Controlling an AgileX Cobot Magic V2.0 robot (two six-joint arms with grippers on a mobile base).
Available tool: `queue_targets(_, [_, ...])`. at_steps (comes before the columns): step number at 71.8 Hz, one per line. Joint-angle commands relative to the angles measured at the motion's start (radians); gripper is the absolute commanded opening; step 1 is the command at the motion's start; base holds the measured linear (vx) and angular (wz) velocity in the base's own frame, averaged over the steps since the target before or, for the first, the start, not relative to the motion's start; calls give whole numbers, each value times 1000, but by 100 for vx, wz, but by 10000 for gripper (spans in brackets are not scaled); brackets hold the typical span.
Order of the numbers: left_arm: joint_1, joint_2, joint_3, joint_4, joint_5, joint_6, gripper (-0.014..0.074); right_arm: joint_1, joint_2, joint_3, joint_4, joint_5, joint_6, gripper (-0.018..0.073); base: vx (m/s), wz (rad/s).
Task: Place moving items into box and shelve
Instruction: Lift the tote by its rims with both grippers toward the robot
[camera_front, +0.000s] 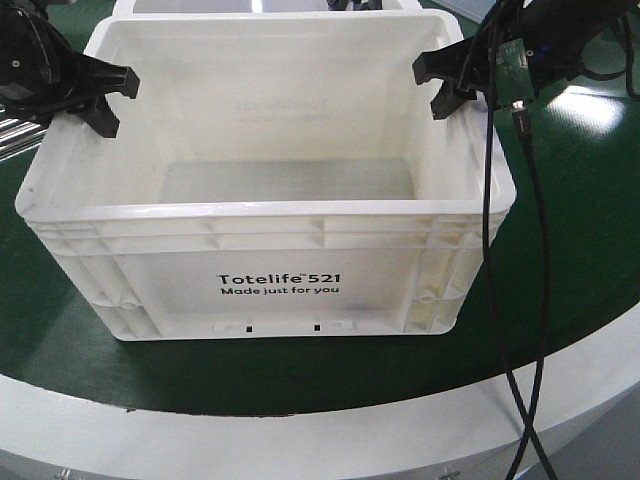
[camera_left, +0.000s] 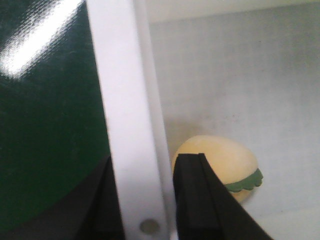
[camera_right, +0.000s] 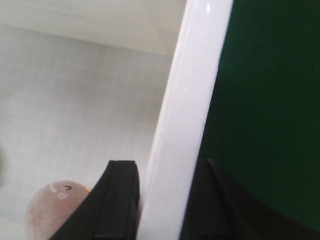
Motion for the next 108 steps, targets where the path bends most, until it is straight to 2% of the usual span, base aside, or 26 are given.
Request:
queue_targets(1, [-21, -80, -47, -164, -106, 15, -3, 17, -67, -41, 182, -99, -30, -4, 0, 0])
queue_targets(14, [-21, -89, -47, -165, -102, 15, -3, 17, -67, -41, 205, -99, -32, -3, 0, 0])
queue_targets(46, [-21, -93, -47, -249, -88, 23, -3, 17, -114, -41, 235, -107, -36, -3, 0, 0])
queue_targets(108, [-21, -185, -47, -251, 5, 15, -3, 17, -193, -41, 235, 0, -12, -3, 0, 0])
